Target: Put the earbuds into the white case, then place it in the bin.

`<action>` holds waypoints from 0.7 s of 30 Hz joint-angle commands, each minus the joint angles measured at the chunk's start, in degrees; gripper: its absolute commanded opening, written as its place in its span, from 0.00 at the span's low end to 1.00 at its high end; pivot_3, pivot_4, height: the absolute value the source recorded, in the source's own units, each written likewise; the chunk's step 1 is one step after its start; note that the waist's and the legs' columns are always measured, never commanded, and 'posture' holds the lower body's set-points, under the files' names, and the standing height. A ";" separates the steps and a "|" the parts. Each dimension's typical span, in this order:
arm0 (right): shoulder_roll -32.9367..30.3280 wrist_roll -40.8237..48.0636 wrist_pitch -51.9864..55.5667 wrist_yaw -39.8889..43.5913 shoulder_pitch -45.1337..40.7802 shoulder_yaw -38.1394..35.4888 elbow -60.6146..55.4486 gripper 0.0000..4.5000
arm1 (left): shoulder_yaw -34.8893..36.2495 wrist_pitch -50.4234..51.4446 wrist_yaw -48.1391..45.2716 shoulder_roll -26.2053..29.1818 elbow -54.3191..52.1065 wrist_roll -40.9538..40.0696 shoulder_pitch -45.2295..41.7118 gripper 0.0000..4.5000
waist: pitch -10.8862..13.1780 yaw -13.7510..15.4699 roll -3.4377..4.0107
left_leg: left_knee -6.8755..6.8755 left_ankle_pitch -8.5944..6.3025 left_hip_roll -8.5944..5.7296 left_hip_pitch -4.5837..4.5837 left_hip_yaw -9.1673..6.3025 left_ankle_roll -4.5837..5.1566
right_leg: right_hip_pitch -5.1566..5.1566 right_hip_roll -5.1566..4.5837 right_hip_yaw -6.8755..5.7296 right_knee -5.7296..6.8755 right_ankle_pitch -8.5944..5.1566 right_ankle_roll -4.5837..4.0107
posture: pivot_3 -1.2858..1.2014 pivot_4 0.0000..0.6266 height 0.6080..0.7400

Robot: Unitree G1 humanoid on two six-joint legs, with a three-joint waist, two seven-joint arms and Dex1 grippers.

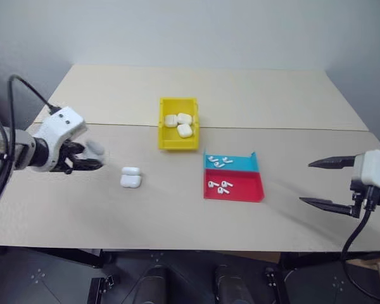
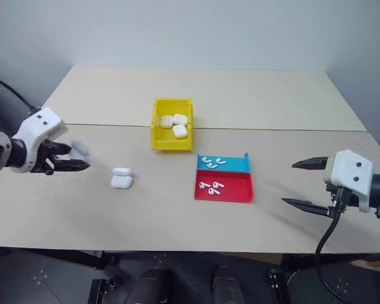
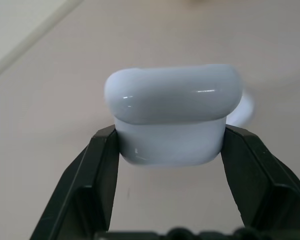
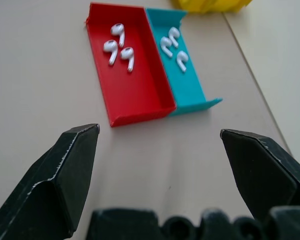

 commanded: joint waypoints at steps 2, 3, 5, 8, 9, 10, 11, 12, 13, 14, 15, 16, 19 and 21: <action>-9.44 3.96 14.68 1.29 -4.68 4.04 -1.82 1.00 | 8.37 -15.34 0.30 -10.04 -6.99 -5.01 4.86 0.61 | 0.01 -0.20 0.01 | 0.04 0.00 -0.03 0.00 0.04 0.00 | -0.01 -0.04 0.05 0.05 0.03 0.00 | 0.52 0.24 1.00; -10.38 4.00 15.35 1.08 -5.80 4.95 -2.24 1.00 | 8.69 -16.27 0.50 -12.03 -7.60 -6.16 5.50 0.61 | 0.00 -0.21 -0.01 | 0.05 0.00 0.01 0.00 0.05 0.00 | -0.03 -0.02 0.06 0.04 0.04 -0.02 | 0.52 0.24 1.00; -12.03 5.37 17.29 1.34 -8.70 6.87 -3.54 1.00 | 7.68 -18.46 1.27 -16.06 -7.83 -7.47 6.05 0.61 | -0.03 -0.26 -0.05 | 0.04 0.00 0.07 0.02 -0.01 0.00 | -0.02 0.05 0.01 0.03 0.05 -0.07 | 0.52 0.24 1.00; -14.64 7.67 22.08 2.03 -14.89 12.65 -7.90 1.00 | 4.44 -28.44 -1.12 -25.50 -6.59 -9.38 8.26 0.61 | -0.10 -0.46 0.08 | 0.01 0.00 0.03 0.09 0.02 0.00 | 0.01 0.04 0.04 0.03 0.05 -0.06 | 0.52 0.24 1.00; -15.08 8.12 24.98 1.54 -17.81 15.58 -9.14 1.00 | 3.53 -33.98 -3.53 -28.80 -5.11 -9.51 9.28 0.61 | -0.14 -0.50 0.15 | 0.01 0.00 0.04 0.10 0.04 0.00 | 0.01 0.04 0.05 0.01 0.06 -0.05 | 0.52 0.24 1.00; -15.12 7.48 28.49 0.31 -21.29 19.55 -10.66 1.00 | 1.99 -37.47 -5.64 -30.38 -3.87 -8.65 10.15 0.61 | -0.14 -0.62 0.14 | 0.01 0.00 0.02 0.09 0.08 0.00 | 0.01 0.00 0.07 0.02 0.06 -0.04 | 0.52 0.24 1.00; -14.64 6.28 31.54 -0.76 -24.77 23.60 -12.21 1.00 | 0.65 -39.91 -7.77 -31.53 -2.61 -8.08 10.93 0.61 | -0.14 -0.70 0.14 | 0.02 0.00 0.03 0.08 0.09 0.00 | -0.01 0.02 0.08 0.01 0.06 -0.05 | 0.52 0.24 1.00; -13.87 4.99 34.02 -1.48 -28.06 27.39 -13.46 1.00 | -0.08 -43.14 -10.46 -33.04 -0.83 -8.34 11.44 0.61 | -0.14 -0.72 0.12 | 0.02 0.00 0.06 0.08 0.08 0.00 | -0.03 0.06 0.07 0.00 0.09 -0.09 | 0.52 0.24 1.00; -12.83 3.99 36.42 -2.14 -31.08 30.79 -14.43 1.00 | -0.57 -46.39 -12.96 -34.47 0.87 -8.99 11.87 0.61 | -0.14 -0.70 0.13 | 0.02 0.00 0.07 0.05 0.02 0.00 | -0.05 0.08 0.03 0.00 0.09 -0.11 | 0.52 0.24 1.00; -12.04 3.40 38.18 -2.49 -33.34 33.16 -14.88 1.00 | -0.74 -49.02 -14.73 -35.57 2.30 -9.56 12.05 0.61 | -0.14 -0.64 0.13 | 0.01 0.00 0.07 0.08 0.04 0.00 | -0.06 0.08 0.04 0.01 0.10 -0.12 | 0.52 0.24 1.00; -10.58 2.35 39.95 -2.91 -36.08 36.14 -15.09 1.00 | -1.45 -50.40 -15.76 -35.82 3.63 -9.06 12.40 0.61 | -0.14 -0.51 0.12 | 0.02 0.00 0.07 0.08 0.04 0.00 | -0.06 0.08 0.04 0.01 0.09 -0.12 | 0.52 0.24 1.00; -8.79 0.55 42.04 -3.96 -38.87 39.58 -15.04 1.00 | -2.16 -51.86 -17.37 -35.91 4.99 -8.57 12.82 0.61 | -0.14 -0.47 0.12 | 0.03 0.00 0.06 0.04 0.03 0.00 | -0.07 0.07 0.03 0.01 0.09 -0.12 | 0.52 0.24 1.00; -3.43 -2.87 47.45 -6.14 -45.48 47.32 -14.37 1.00 | -3.10 -56.60 -23.30 -35.45 8.20 -8.82 14.15 0.61 | -0.15 -0.61 0.14 | 0.02 0.00 0.04 0.02 0.06 0.00 | -0.09 0.05 0.06 0.00 0.09 -0.11 | 0.52 0.24 1.00; 0.35 -4.51 50.44 -7.28 -49.29 51.66 -13.41 1.00 | -2.95 -58.89 -26.06 -34.66 9.38 -9.19 15.30 0.61 | -0.15 -0.68 0.14 | 0.02 0.00 0.06 -0.04 0.05 0.01 | -0.17 0.06 0.05 0.00 0.09 -0.12 | 0.52 0.24 1.00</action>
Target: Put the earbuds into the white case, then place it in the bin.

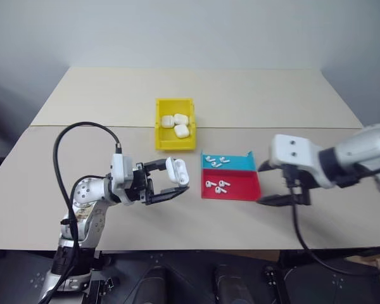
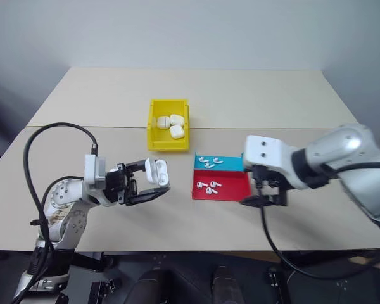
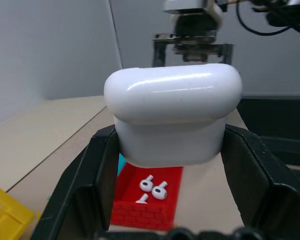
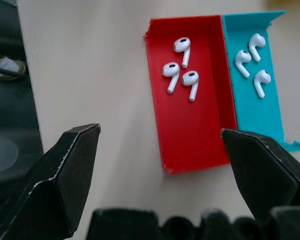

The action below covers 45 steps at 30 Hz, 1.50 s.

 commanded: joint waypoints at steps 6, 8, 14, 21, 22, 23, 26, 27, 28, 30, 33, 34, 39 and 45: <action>8.49 -3.92 7.29 -2.72 -8.18 9.11 2.03 0.92 | -0.27 -5.81 -4.36 3.92 1.86 1.52 2.94 0.61 | 0.00 0.41 0.00 | 0.04 0.01 -0.01 -0.49 -0.04 0.01 | -0.58 -0.01 -0.02 0.14 0.03 -0.01 | 0.52 0.24 1.00; 9.89 -5.38 7.00 -3.38 -9.07 11.34 3.22 0.80 | -0.19 -6.63 -4.47 4.68 1.49 1.43 3.91 0.61 | -0.01 0.35 0.01 | 0.08 0.01 -0.03 -0.66 -0.05 0.01 | -0.73 -0.04 -0.02 0.14 0.07 0.04 | 0.52 0.24 1.00; 13.30 -11.29 4.00 -3.90 -11.03 18.73 6.76 0.80 | -0.37 -10.52 -3.35 4.77 1.19 2.83 5.92 0.61 | -0.01 0.13 0.02 | 0.11 0.01 0.02 -0.71 -0.04 0.01 | -0.79 0.01 -0.03 0.14 0.13 0.01 | 0.52 0.24 1.00; 17.22 -15.57 1.58 -3.54 -12.58 22.22 10.71 0.60 | -1.25 -9.87 -1.46 5.12 -1.25 2.48 7.68 0.61 | -0.01 0.02 0.02 | 0.11 0.01 0.02 -0.75 -0.05 0.02 | -0.85 0.02 -0.04 0.13 0.16 -0.02 | 0.52 0.24 1.00; 17.64 -16.12 1.23 -3.42 -12.75 22.55 11.15 0.60 | -1.40 -9.77 -1.23 5.15 -1.42 2.57 7.81 0.61 | -0.01 0.02 0.02 | 0.11 0.01 0.02 -0.75 -0.05 0.02 | -0.84 0.02 -0.04 0.13 0.16 -0.02 | 0.52 0.24 1.00; 18.15 -16.88 0.89 -3.53 -12.93 23.00 11.77 0.60 | -1.54 -9.79 -1.09 5.15 -1.53 2.57 7.89 0.61 | -0.01 0.02 0.02 | 0.11 0.01 0.02 -0.74 -0.05 0.02 | -0.84 0.01 -0.04 0.13 0.16 -0.02 | 0.52 0.24 1.00; 20.09 -18.98 0.27 -3.95 -13.44 24.02 13.85 0.60 | -1.96 -9.96 -0.54 5.00 -1.80 2.61 7.98 0.61 | -0.02 0.01 0.02 | 0.11 0.02 0.02 -0.73 -0.05 0.02 | -0.83 0.01 -0.04 0.14 0.16 -0.01 | 0.52 0.24 1.00; 20.69 -19.31 0.22 -3.80 -13.60 24.05 14.24 0.60 | -2.06 -9.76 -0.28 5.02 -1.98 2.59 8.00 0.61 | -0.02 0.01 0.02 | 0.11 0.02 0.02 -0.73 -0.05 0.02 | -0.82 0.02 -0.04 0.15 0.16 -0.01 | 0.52 0.24 1.00; 21.09 -19.62 0.09 -3.52 -13.71 24.06 14.50 0.60 | -2.15 -9.65 -0.08 5.01 -2.08 2.58 7.96 0.61 | -0.02 0.01 0.02 | 0.11 0.02 0.02 -0.73 -0.05 0.02 | -0.83 0.02 -0.04 0.14 0.16 -0.02 | 0.52 0.24 1.00; 21.75 -20.26 -0.25 -3.21 -13.74 24.12 15.00 0.60 | -2.31 -8.98 0.50 5.25 -2.45 2.78 7.94 0.61 | -0.02 0.01 0.02 | 0.11 0.02 0.02 -0.74 -0.05 0.02 | -0.84 0.02 -0.04 0.14 0.16 -0.02 | 0.52 0.24 1.00; 22.09 -21.60 -0.77 -2.83 -13.46 24.75 16.04 0.60 | -2.53 -8.68 1.02 5.54 -2.70 2.85 7.79 0.61 | -0.01 0.00 0.02 | 0.11 0.02 0.02 -0.74 -0.05 0.02 | -0.83 0.02 -0.04 0.14 0.16 -0.02 | 0.52 0.24 1.00; 22.06 -21.84 -0.84 -2.55 -13.30 24.83 16.17 0.60 | -2.54 -8.67 1.10 5.63 -2.72 2.79 7.77 0.61 | -0.01 0.00 0.02 | 0.11 0.01 0.02 -0.74 -0.05 0.02 | -0.83 0.02 -0.05 0.14 0.16 -0.02 | 0.52 0.24 1.00; 22.30 -22.57 -0.71 -1.58 -12.77 24.61 16.39 0.60 | -2.67 -8.80 1.47 5.89 -2.70 2.67 7.83 0.61 | -0.02 0.00 0.03 | 0.11 0.01 0.02 -0.73 -0.05 0.02 | -0.83 0.02 -0.05 0.13 0.16 -0.02 | 0.52 0.24 1.00; 23.04 -22.07 -0.42 -0.87 -12.03 24.12 16.64 0.60 | -2.87 -8.46 2.19 6.07 -2.83 3.04 7.96 0.61 | -0.01 -0.05 0.03 | 0.11 0.02 0.02 -0.73 -0.05 0.02 | -0.83 0.03 -0.05 0.15 0.16 -0.02 | 0.52 0.24 1.00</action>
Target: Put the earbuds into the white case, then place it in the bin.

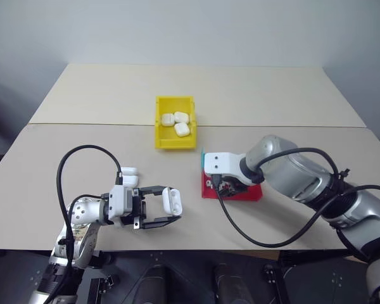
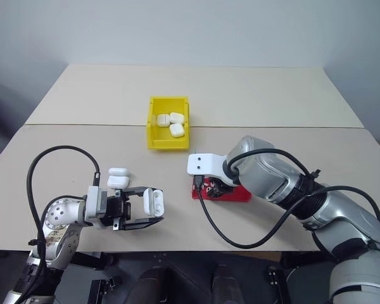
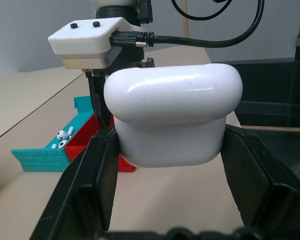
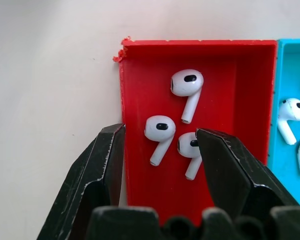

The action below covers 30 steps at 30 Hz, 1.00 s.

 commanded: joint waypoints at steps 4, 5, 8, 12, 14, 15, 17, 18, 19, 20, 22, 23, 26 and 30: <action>0.12 -1.19 -1.02 0.38 0.92 -0.45 -0.13 0.60 | -0.28 -0.14 1.45 0.83 -2.40 0.48 0.25 0.61 | 0.00 0.02 0.00 | 0.00 0.00 -0.01 -0.01 0.00 0.00 | 0.00 -0.01 0.00 -0.01 0.00 0.00 | 0.52 0.24 1.00; 0.06 -1.38 -1.16 0.37 1.10 -0.32 -0.01 0.60 | -0.31 -0.15 1.62 0.86 -2.43 0.54 0.28 0.61 | 0.00 0.02 0.00 | 0.00 0.00 -0.01 -0.01 0.00 0.00 | 0.00 -0.01 0.00 -0.01 0.00 0.00 | 0.52 0.24 1.00; -0.01 -1.94 -1.39 0.31 1.41 -0.12 0.29 0.60 | -0.44 0.00 1.99 1.02 -2.78 0.59 0.47 0.61 | 0.00 0.02 0.00 | 0.00 0.00 -0.01 0.00 0.00 0.00 | 0.00 -0.01 0.00 -0.01 0.00 0.00 | 0.52 0.24 1.00; 0.48 -2.43 -1.12 0.19 1.61 -0.39 0.60 0.60 | -0.55 0.35 2.46 1.25 -3.31 0.62 0.75 0.61 | 0.00 -0.03 0.00 | 0.00 0.00 0.00 0.00 0.00 0.00 | 0.00 0.00 0.00 -0.01 0.00 0.00 | 0.52 0.24 1.00; 0.61 -2.82 -1.20 0.14 1.69 -0.28 0.74 0.60 | -0.63 0.37 2.72 1.30 -3.46 0.68 0.85 0.61 | 0.00 -0.05 0.00 | 0.00 0.00 -0.01 0.00 0.00 0.00 | 0.00 -0.01 0.00 -0.01 0.00 0.00 | 0.52 0.24 1.00; 0.72 -2.87 -1.28 0.17 1.73 -0.35 0.84 0.60 | -0.69 0.20 2.81 1.27 -3.28 0.82 0.81 0.61 | 0.00 -0.04 0.00 | 0.00 0.00 0.00 0.00 0.00 0.00 | 0.00 0.00 0.00 -0.01 0.00 0.00 | 0.52 0.24 1.00; 0.77 -2.89 -1.39 0.45 1.75 -0.45 0.81 0.56 | -0.74 -0.05 2.89 1.31 -3.04 0.95 0.86 0.61 | 0.00 -0.03 0.00 | 0.00 0.00 0.00 0.00 -0.01 0.00 | 0.00 0.00 0.00 0.00 0.00 0.00 | 0.52 0.24 1.00; 0.81 -2.85 -1.39 0.53 1.77 -0.58 0.77 0.52 | -0.78 -0.03 2.98 1.37 -3.12 0.94 0.95 0.61 | 0.00 -0.03 0.00 | 0.00 0.00 -0.01 0.00 0.00 0.00 | 0.00 -0.01 0.00 0.00 0.00 0.00 | 0.52 0.24 1.00; 0.86 -2.92 -1.37 0.47 1.78 -0.68 0.76 0.47 | -0.81 0.17 3.14 1.50 -3.27 0.96 1.06 0.61 | 0.00 -0.03 0.00 | 0.00 0.00 -0.01 0.00 0.00 0.00 | 0.00 -0.01 0.00 -0.01 0.00 0.00 | 0.52 0.24 1.00; 0.88 -2.90 -1.29 0.51 1.76 -0.78 0.68 0.41 | -0.84 0.22 3.16 1.56 -3.36 0.91 1.14 0.61 | 0.00 -0.03 0.00 | 0.00 0.00 -0.01 0.00 0.00 0.00 | 0.00 -0.01 0.00 -0.01 0.00 0.00 | 0.52 0.24 1.00; 0.90 -2.78 -1.25 0.69 1.73 -0.93 0.48 0.41 | -0.91 0.21 3.22 1.63 -3.45 0.85 1.27 0.61 | 0.00 -0.03 0.00 | 0.00 0.00 0.00 0.00 -0.01 0.00 | 0.00 -0.01 0.00 -0.01 0.00 0.00 | 0.52 0.24 1.00; 0.88 -2.74 -1.22 0.81 1.71 -0.94 0.36 0.41 | -0.94 0.25 3.24 1.69 -3.49 0.82 1.33 0.61 | 0.00 -0.03 0.00 | 0.00 0.00 0.00 0.00 -0.01 0.00 | 0.00 -0.01 0.00 -0.01 0.00 0.00 | 0.52 0.24 1.00; 0.79 -2.87 -1.18 0.97 1.72 -0.78 0.19 0.41 | -1.03 0.26 3.27 1.79 -3.52 0.73 1.44 0.61 | 0.00 -0.04 0.00 | 0.00 0.00 -0.01 0.00 0.00 0.00 | 0.00 0.00 0.00 -0.01 0.00 0.00 | 0.52 0.24 1.00; 0.57 -3.11 -1.29 1.14 1.71 -0.63 -0.17 0.41 | -1.11 -0.04 3.25 1.73 -3.29 0.75 1.46 0.61 | 0.00 -0.03 0.00 | 0.00 0.00 -0.01 0.00 0.00 0.00 | 0.00 -0.01 0.00 -0.01 0.00 0.00 | 0.52 0.24 1.00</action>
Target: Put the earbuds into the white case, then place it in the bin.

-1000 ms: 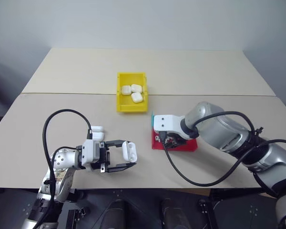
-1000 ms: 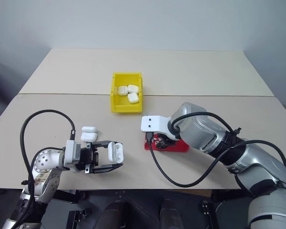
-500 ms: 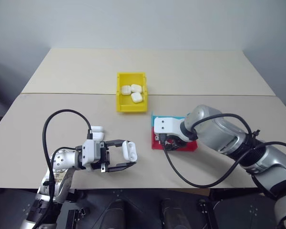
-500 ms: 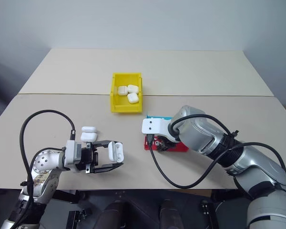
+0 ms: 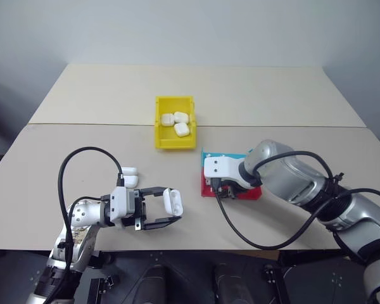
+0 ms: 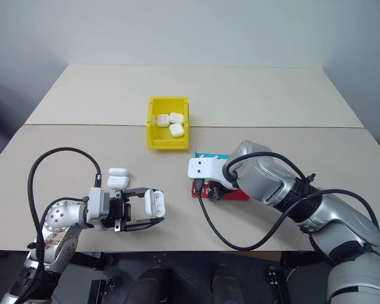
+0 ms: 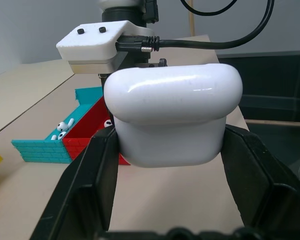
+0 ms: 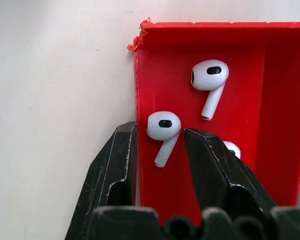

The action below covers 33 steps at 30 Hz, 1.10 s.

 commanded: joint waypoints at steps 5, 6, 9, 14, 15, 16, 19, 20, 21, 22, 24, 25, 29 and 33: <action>-0.34 -0.87 -1.38 0.54 -0.37 -1.00 -2.08 0.41 | -0.09 -0.70 0.16 0.17 -1.14 -0.06 0.04 0.61 | 0.00 -0.01 0.00 | 0.00 0.00 0.00 0.00 0.00 0.00 | 0.00 0.00 0.00 0.00 0.00 0.00 | 0.52 0.24 1.00; -0.28 -0.93 -1.41 0.53 -0.41 -0.96 -2.02 0.41 | -0.09 -0.69 0.20 0.16 -1.17 -0.02 0.07 0.61 | 0.00 0.00 0.00 | 0.00 0.00 0.00 0.00 0.00 0.00 | 0.00 0.00 0.00 0.00 0.00 0.00 | 0.52 0.24 1.00; -0.17 -1.21 -1.87 0.39 -0.37 -0.79 -1.64 0.41 | -0.06 -0.71 0.23 0.08 -1.14 0.12 0.13 0.61 | 0.00 0.00 0.00 | 0.00 0.00 0.00 0.00 0.00 0.00 | 0.00 0.00 0.00 0.00 0.00 0.00 | 0.52 0.24 1.00; -0.13 -1.63 -2.39 0.30 -0.17 -0.72 -1.37 0.41 | 0.00 -0.91 0.27 0.04 -0.89 0.28 0.18 0.61 | 0.00 0.00 0.00 | 0.00 0.00 0.00 0.00 0.00 0.00 | 0.00 0.00 0.00 0.00 0.00 0.00 | 0.52 0.24 1.00; -0.12 -1.68 -2.45 0.35 -0.14 -0.75 -1.34 0.41 | 0.00 -0.94 0.28 0.04 -0.84 0.32 0.18 0.61 | 0.00 0.00 0.00 | 0.00 0.00 0.00 0.00 0.00 0.00 | 0.00 0.00 0.00 0.00 0.00 0.00 | 0.52 0.24 1.00; -0.14 -1.75 -2.53 0.35 -0.08 -0.76 -1.34 0.41 | -0.01 -1.00 0.34 0.00 -0.81 0.40 0.19 0.61 | 0.00 0.00 0.00 | 0.00 0.00 0.00 0.00 0.00 0.00 | 0.00 0.00 0.00 0.00 0.00 0.00 | 0.52 0.24 1.00; -0.15 -1.83 -2.86 0.42 0.01 -0.79 -1.29 0.41 | -0.05 -1.06 0.46 -0.05 -0.74 0.53 0.17 0.61 | 0.00 -0.01 0.00 | 0.00 0.00 0.00 0.00 0.00 0.00 | 0.00 0.00 0.00 0.00 0.00 0.00 | 0.52 0.24 1.00; -0.12 -1.82 -2.97 0.48 0.02 -0.80 -1.22 0.41 | -0.06 -1.07 0.47 -0.07 -0.70 0.54 0.14 0.61 | 0.00 0.00 0.00 | 0.00 0.00 0.00 0.00 0.00 0.00 | 0.00 0.00 0.00 0.00 0.00 0.00 | 0.52 0.24 1.00; -0.15 -1.87 -3.17 0.58 0.08 -0.81 -1.25 0.36 | -0.09 -1.08 0.52 -0.11 -0.71 0.57 0.13 0.61 | 0.00 0.00 0.00 | 0.00 0.00 0.00 0.00 0.00 0.00 | 0.00 0.00 0.00 0.00 0.00 0.00 | 0.52 0.24 1.00; -0.22 -2.05 -3.42 0.64 0.15 -0.75 -1.28 0.32 | -0.11 -0.91 0.69 -0.19 -0.79 0.54 0.06 0.61 | 0.00 0.00 0.00 | 0.00 0.00 0.00 0.00 0.00 0.00 | 0.00 0.00 0.00 0.00 0.00 0.00 | 0.52 0.24 1.00; -0.29 -2.21 -3.51 0.79 0.31 -0.81 -1.48 0.28 | -0.10 -0.44 1.15 -0.26 -1.16 0.48 0.03 0.61 | 0.00 0.00 0.00 | 0.00 0.00 0.00 0.00 0.00 0.00 | 0.00 0.00 0.00 0.00 0.00 0.00 | 0.52 0.24 1.00; -0.38 -2.32 -3.61 0.90 0.41 -0.82 -1.59 0.28 | -0.08 -0.26 1.26 -0.22 -1.27 0.38 -0.03 0.61 | 0.00 0.00 0.00 | 0.00 0.00 0.00 0.00 0.00 0.00 | 0.00 0.00 0.00 0.00 0.00 0.00 | 0.52 0.24 1.00; -0.33 -2.56 -3.80 1.12 0.60 -0.89 -1.54 0.28 | -0.09 -0.24 1.31 -0.04 -1.19 0.25 -0.15 0.61 | 0.00 0.01 0.00 | 0.00 0.00 0.00 0.00 0.00 0.00 | 0.00 0.00 0.00 0.00 0.00 0.00 | 0.52 0.24 1.00; -0.18 -2.99 -4.09 1.28 0.74 -0.94 -1.30 0.28 | -0.10 -0.27 1.36 0.05 -1.11 0.34 -0.21 0.61 | 0.00 0.01 0.00 | 0.00 0.00 0.00 0.01 0.00 0.00 | 0.01 0.00 0.00 0.00 0.00 0.00 | 0.52 0.24 1.00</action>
